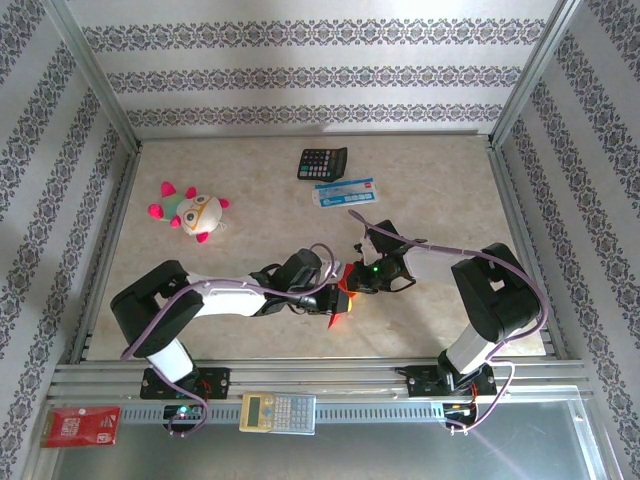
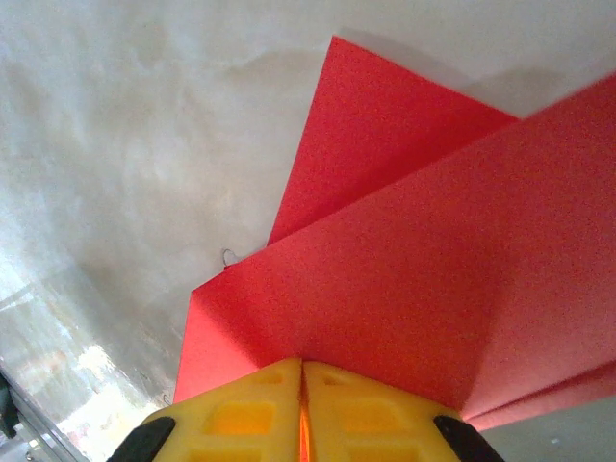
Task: Fold a paper plane with a square sheet of paper (pick it up from the middle)
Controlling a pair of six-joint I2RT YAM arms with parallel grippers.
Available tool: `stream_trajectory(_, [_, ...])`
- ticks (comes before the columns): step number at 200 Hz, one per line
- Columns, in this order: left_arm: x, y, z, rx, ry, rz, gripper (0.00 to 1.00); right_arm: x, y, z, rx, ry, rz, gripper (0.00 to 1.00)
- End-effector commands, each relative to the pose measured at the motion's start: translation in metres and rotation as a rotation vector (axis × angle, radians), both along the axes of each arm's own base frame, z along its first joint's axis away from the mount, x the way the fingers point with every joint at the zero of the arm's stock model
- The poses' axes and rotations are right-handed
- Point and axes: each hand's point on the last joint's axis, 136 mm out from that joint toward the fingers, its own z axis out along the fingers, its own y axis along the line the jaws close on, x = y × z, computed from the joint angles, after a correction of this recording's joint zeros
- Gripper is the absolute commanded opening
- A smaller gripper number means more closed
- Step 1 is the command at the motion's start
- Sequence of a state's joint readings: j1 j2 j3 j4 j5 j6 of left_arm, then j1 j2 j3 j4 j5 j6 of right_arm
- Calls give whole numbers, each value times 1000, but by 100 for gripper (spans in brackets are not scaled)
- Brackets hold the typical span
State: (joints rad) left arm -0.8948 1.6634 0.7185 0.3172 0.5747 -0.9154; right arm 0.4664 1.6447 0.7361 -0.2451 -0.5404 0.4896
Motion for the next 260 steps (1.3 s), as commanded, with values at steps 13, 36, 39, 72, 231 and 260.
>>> stream_trajectory(13, [-10, 3, -14, 49, 26, -43, 16, -12, -23, -26, -118, 57, -14, 11])
stream_trajectory(36, [-10, 8, -24, 69, 47, -30, 16, -12, -23, -26, -118, 57, -15, 11])
stream_trajectory(39, [-9, 9, -25, 70, 49, -27, 16, -12, -23, -25, -117, 57, -15, 11])
stream_trajectory(72, [-6, 15, -30, 79, 51, -6, 16, -12, -22, -25, -116, 56, -14, 12])
stream_trajectory(231, [0, 34, -45, 164, 30, 15, 15, -12, -22, -24, -111, 55, -11, 13])
stream_trajectory(260, [1, 38, -49, 188, 25, 17, 15, -12, -22, -24, -111, 54, -12, 14])
